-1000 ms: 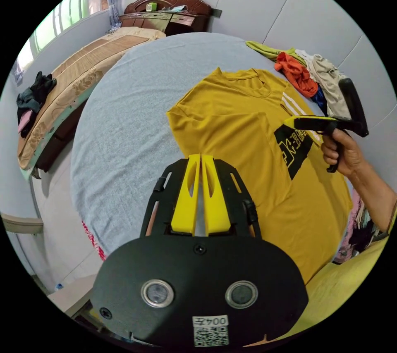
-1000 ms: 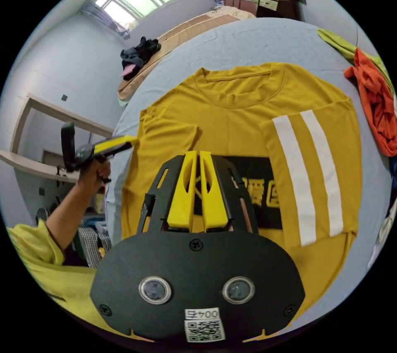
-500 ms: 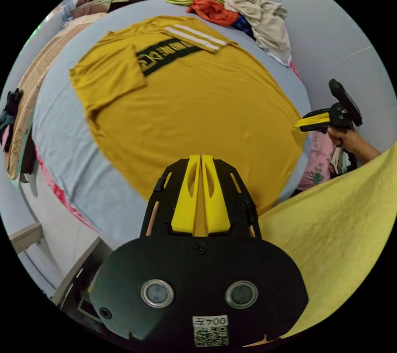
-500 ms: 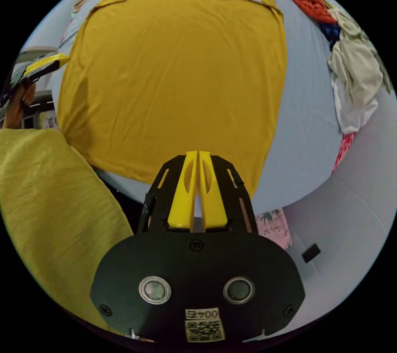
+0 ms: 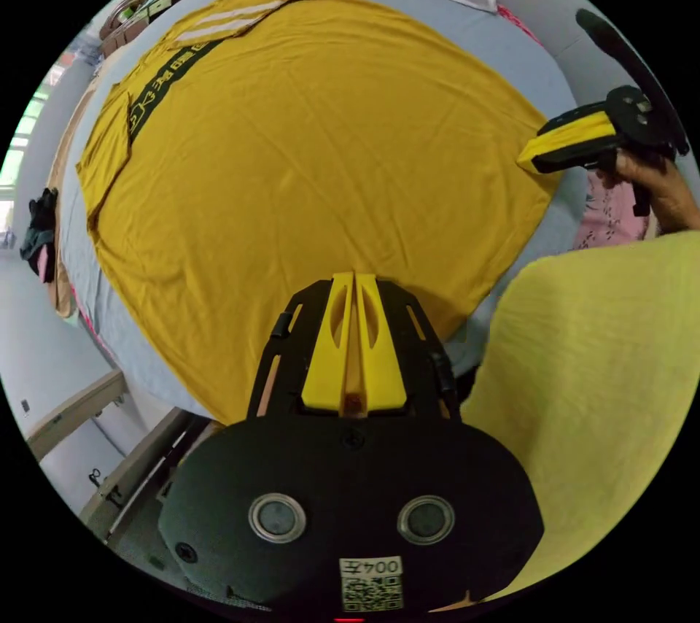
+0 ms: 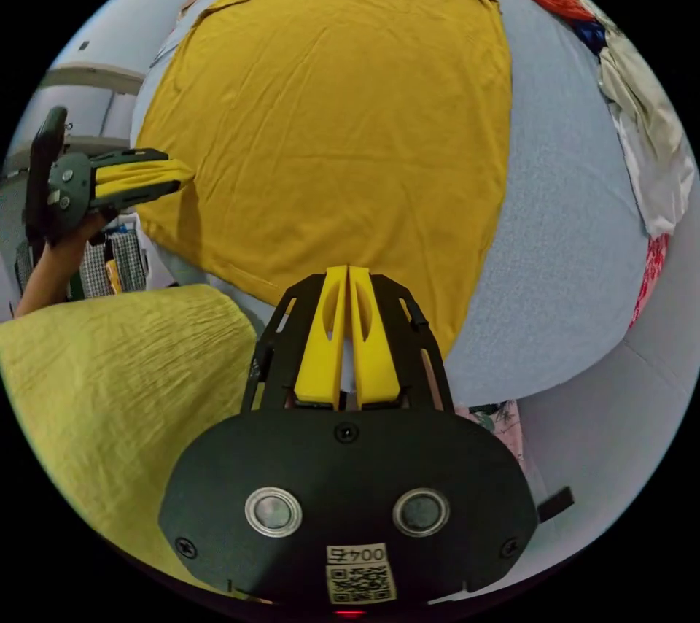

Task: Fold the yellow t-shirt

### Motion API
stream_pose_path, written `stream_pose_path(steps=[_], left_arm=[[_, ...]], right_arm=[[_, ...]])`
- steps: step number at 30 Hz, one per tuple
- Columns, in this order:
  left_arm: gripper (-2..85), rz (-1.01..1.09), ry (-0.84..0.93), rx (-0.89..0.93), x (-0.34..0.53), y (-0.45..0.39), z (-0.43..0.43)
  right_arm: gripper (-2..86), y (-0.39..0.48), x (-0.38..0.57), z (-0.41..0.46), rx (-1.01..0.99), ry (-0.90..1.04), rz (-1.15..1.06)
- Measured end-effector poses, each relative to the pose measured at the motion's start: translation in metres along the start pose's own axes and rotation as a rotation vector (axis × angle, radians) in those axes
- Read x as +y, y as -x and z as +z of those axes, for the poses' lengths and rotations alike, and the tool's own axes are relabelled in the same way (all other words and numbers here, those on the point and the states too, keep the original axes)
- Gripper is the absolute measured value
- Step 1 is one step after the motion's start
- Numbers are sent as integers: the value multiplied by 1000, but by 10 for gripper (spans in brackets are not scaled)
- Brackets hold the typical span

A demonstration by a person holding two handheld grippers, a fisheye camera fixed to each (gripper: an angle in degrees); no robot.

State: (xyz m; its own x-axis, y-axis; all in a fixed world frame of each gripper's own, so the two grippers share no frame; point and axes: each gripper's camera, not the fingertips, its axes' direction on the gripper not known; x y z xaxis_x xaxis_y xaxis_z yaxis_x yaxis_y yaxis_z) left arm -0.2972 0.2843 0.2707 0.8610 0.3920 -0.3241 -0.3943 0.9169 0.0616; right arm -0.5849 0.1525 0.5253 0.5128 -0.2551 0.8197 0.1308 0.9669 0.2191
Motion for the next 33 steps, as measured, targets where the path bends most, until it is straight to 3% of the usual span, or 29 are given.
stream_pose_path(steps=[2, 10, 17, 26, 28, 31, 33], left_arm=[[5, -52, 3, 27, 6, -2, 7], [4, -138, 45, 61, 34, -13, 31], [4, -144, 16, 128, 78, -7, 49], [8, -159, -79, 190, 151, 15, 62], [10, -155, -116, 228, 170, 25, 65], [18, -115, -165, 459, 211, 49, 70], [30, -144, -295, 576, 268, 75, 62]], right_arm=[[-8, 18, 15, -5, 69, -12, -136], [-8, 59, 58, -22, 178, -39, -229], [-8, 96, 89, -39, 301, -67, -98], [-6, 108, 123, -75, 297, -113, 41], [-6, 107, 127, -85, 283, -110, 64], [-6, 102, 134, -102, 246, -96, 105], [-6, 97, 136, -114, 211, -79, 148]])
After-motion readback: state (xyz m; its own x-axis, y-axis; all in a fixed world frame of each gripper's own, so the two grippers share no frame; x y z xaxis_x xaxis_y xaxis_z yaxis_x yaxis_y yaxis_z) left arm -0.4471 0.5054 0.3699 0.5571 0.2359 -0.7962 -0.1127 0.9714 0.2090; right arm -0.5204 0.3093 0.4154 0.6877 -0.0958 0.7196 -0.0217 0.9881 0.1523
